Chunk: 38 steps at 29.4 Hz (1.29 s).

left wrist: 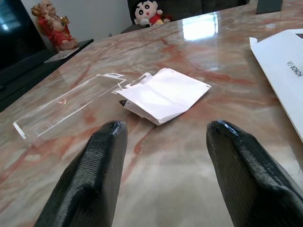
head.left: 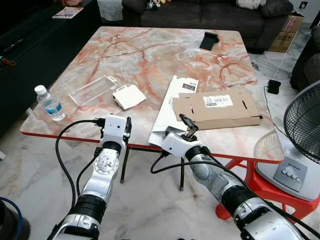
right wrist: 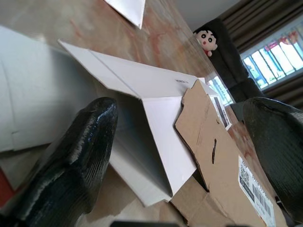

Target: Picking trash to rubbish bin

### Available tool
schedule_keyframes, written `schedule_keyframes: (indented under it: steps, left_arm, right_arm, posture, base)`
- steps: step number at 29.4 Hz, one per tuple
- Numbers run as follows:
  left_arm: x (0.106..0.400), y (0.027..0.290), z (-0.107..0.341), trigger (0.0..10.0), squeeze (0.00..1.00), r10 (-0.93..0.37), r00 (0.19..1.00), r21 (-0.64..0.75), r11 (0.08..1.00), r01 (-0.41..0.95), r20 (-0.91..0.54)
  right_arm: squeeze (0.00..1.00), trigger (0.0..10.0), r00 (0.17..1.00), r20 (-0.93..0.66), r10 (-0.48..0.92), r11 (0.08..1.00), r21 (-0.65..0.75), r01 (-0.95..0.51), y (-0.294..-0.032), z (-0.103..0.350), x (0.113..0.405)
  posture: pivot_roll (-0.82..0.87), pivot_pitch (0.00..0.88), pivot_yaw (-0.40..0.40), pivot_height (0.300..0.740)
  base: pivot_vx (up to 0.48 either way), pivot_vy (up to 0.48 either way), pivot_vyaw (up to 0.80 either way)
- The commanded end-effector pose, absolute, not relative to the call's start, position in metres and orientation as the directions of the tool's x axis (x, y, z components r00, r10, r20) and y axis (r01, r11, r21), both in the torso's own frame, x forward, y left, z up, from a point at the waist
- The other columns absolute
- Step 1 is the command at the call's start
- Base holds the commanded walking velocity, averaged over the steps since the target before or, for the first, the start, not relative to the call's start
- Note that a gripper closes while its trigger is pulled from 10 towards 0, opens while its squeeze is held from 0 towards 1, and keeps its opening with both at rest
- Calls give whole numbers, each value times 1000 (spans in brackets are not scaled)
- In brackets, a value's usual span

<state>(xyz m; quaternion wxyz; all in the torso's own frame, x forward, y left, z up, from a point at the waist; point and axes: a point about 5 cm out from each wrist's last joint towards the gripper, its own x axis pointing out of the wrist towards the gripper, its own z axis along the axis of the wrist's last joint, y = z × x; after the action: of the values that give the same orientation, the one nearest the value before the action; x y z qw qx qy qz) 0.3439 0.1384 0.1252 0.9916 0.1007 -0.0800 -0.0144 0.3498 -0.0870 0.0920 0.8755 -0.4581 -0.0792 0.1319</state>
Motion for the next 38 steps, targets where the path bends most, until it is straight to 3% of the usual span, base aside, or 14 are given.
schedule_keyframes:
  steps: [1,8,37,38]
  left_arm:
    - [346,138,126,10000,0,-50,988,223,975,16,149]
    - [346,135,127,10000,0,-60,987,223,975,25,152]
    - [350,136,140,10000,0,-55,982,250,968,9,179]
    - [350,136,140,10000,0,-56,982,250,968,10,180]
  right_arm:
    - [0,10000,957,21,290,573,-804,-156,-86,96,353]
    - [0,10000,966,14,257,619,-770,-153,-86,97,355]
    - [0,10000,982,-5,186,595,-795,-117,-87,95,358]
    - [0,4902,982,-7,188,595,-795,-119,-87,94,357]
  posture:
    - [109,105,10,740]
    - [109,101,10,740]
    - [117,116,8,740]
    - [116,117,9,740]
  base:
    - [0,0,0]
    - [0,0,0]
    - [0,0,0]
    - [0,0,0]
